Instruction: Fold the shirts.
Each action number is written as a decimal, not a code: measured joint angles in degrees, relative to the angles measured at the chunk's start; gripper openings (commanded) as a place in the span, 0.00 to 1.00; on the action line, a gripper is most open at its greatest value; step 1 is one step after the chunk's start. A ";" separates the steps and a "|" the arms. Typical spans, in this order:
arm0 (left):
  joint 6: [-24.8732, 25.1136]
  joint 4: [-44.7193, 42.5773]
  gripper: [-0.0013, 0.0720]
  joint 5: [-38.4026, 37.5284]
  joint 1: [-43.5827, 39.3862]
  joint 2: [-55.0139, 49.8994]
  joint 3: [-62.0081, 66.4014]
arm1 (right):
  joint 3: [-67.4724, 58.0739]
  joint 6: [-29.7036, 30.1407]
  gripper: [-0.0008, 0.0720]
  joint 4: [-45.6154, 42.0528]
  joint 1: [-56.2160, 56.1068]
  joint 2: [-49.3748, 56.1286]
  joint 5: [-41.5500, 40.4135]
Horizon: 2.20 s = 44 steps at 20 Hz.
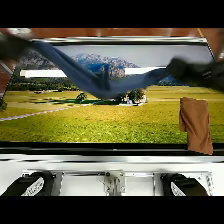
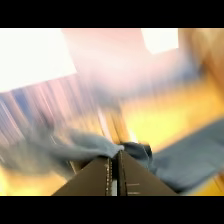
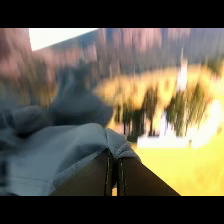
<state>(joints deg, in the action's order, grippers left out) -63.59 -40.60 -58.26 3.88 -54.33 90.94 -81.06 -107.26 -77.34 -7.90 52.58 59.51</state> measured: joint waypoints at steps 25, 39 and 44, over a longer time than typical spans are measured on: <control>-20.48 -18.73 0.07 -23.52 11.08 24.00 12.92 | -11.91 1.84 0.10 -17.79 2.56 -25.51 16.52; -21.73 -20.83 0.07 -12.46 11.02 12.66 -11.34 | -11.85 2.16 0.10 -16.13 2.51 8.11 11.82; -20.31 -16.41 0.07 -6.01 10.32 -1.60 -15.82 | -11.85 -0.13 0.10 -13.68 2.51 24.90 -0.28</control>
<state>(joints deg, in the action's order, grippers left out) -83.90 -57.01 -64.27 14.20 -55.92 75.11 -92.90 -107.39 -91.02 -5.39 77.47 59.22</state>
